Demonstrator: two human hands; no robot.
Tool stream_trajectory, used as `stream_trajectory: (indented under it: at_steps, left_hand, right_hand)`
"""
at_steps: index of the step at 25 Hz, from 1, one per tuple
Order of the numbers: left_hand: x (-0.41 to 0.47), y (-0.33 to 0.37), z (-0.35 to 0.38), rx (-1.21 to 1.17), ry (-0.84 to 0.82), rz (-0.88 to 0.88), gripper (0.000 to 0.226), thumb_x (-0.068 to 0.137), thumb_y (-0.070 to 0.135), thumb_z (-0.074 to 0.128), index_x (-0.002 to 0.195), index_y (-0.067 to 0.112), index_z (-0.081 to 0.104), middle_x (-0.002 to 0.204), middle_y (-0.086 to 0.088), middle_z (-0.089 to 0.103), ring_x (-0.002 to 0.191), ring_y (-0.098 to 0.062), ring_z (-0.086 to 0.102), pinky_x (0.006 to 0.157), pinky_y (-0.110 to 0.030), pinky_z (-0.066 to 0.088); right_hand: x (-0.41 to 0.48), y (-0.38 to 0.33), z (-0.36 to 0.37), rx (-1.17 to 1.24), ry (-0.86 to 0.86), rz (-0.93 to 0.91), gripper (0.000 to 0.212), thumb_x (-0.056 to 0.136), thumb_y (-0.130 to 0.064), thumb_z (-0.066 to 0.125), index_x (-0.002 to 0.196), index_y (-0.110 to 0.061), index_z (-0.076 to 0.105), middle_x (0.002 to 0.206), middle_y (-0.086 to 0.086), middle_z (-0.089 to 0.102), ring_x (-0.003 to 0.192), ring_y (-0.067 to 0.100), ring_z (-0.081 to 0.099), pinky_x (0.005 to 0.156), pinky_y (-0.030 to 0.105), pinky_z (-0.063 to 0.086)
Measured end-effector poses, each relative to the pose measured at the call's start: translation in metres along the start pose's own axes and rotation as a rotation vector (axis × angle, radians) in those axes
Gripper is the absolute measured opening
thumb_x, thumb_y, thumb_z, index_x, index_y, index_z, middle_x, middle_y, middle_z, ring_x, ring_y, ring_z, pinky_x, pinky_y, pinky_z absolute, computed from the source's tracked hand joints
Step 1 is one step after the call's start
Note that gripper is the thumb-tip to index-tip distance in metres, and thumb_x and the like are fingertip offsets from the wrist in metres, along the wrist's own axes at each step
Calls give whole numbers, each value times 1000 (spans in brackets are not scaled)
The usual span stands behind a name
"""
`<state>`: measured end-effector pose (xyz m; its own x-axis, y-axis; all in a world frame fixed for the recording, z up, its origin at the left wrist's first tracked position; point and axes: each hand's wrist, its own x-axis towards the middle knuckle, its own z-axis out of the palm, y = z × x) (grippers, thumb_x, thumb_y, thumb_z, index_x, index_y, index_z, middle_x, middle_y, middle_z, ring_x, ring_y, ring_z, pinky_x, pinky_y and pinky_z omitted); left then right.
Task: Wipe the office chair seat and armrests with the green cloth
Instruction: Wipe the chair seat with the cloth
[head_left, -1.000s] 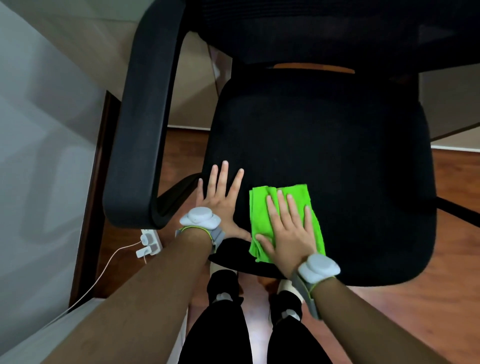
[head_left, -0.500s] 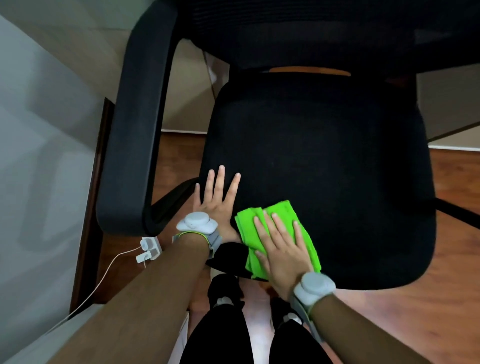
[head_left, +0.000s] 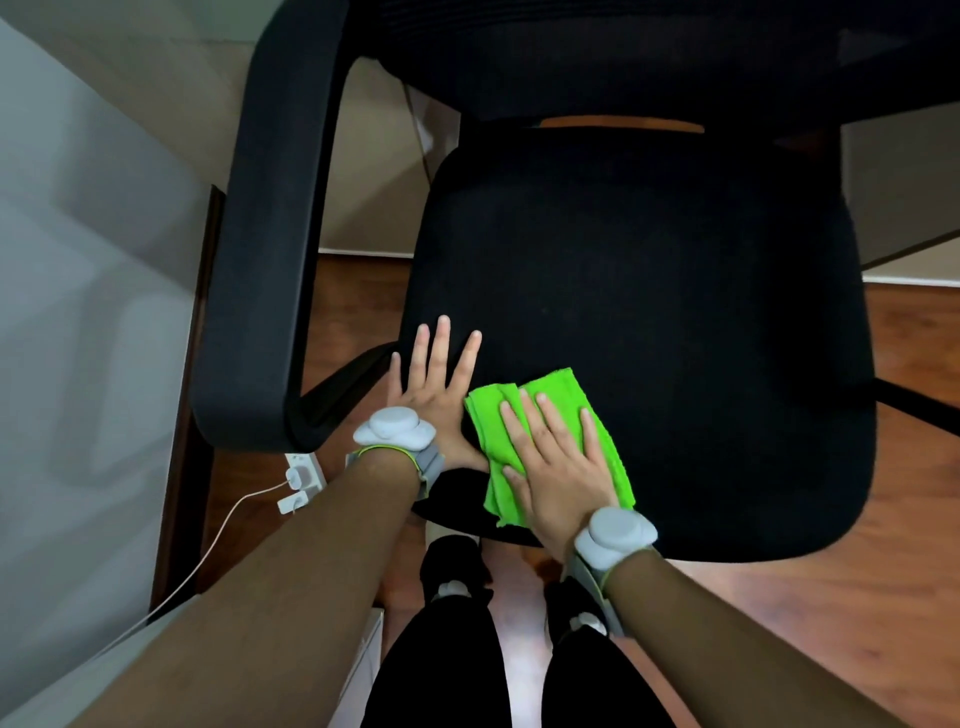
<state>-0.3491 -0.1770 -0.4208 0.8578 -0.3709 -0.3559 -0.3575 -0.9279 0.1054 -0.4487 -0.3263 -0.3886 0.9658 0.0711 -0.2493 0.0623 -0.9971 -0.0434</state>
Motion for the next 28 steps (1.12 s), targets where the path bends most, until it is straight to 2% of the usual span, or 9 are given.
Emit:
stream_trajectory:
  at_steps: [4,7,10,14,18,21,23,26,28]
  left_hand:
    - [-2,4,3,24,74,-72,133,44,71,62,146,36,-15,159,-1,-7,145,-21,-8,114,-50,11]
    - [0,-1,4,-17,82,-7,146,24,83,49,148,34,-8,159,-2,-4,145,-18,-20,112,-51,9]
    - [2,0,-1,-24,78,-13,150,18,84,47,149,33,-7,159,-3,-1,144,-17,-24,112,-54,16]
    - [-2,1,-3,-44,24,-1,157,12,97,36,149,32,-4,159,-3,-4,146,-22,-12,110,-49,3]
    - [-2,1,-3,-56,-4,-18,156,15,96,42,148,34,-10,158,0,-11,145,-25,-8,111,-52,4]
    - [-2,1,-3,-63,-29,-8,154,18,96,42,148,35,-12,158,1,-18,145,-25,-15,113,-55,8]
    - [-3,1,-5,-54,-46,-9,153,19,97,42,147,35,-15,155,4,-28,142,-22,-25,114,-55,4]
    - [-2,0,-7,-55,-85,-13,153,19,95,44,144,37,-23,148,5,-41,137,-19,-38,113,-50,-7]
    - [-2,1,-8,-47,-89,-16,153,18,93,45,143,38,-25,147,6,-42,137,-18,-37,112,-49,-9]
  right_hand:
    - [-20,-1,11,7,27,-25,62,87,-47,34,146,-26,27,152,-1,33,139,18,34,110,52,29]
    - [15,5,3,-6,41,5,63,89,-46,35,147,-27,21,155,-2,28,141,19,29,112,51,24]
    - [30,13,1,6,45,41,63,90,-45,33,148,-26,18,156,-1,24,143,19,26,114,51,21]
    - [-14,9,15,-8,48,-15,65,87,-46,35,147,-26,21,153,-2,31,139,19,34,112,51,25]
    - [47,26,9,46,39,26,70,87,-46,44,148,-29,15,155,-3,26,142,18,28,114,51,19]
    - [109,47,1,139,2,115,66,93,-44,35,148,-33,0,159,-7,10,147,16,9,116,49,4]
    - [133,57,-5,152,-9,158,62,95,-44,30,148,-33,0,159,-7,7,147,15,5,116,49,1]
    - [119,52,-7,158,27,139,61,94,-43,30,149,-30,5,159,-4,10,147,17,9,116,48,5]
    - [73,35,-2,99,50,71,64,90,-42,37,148,-27,14,157,-1,21,144,19,23,115,49,17]
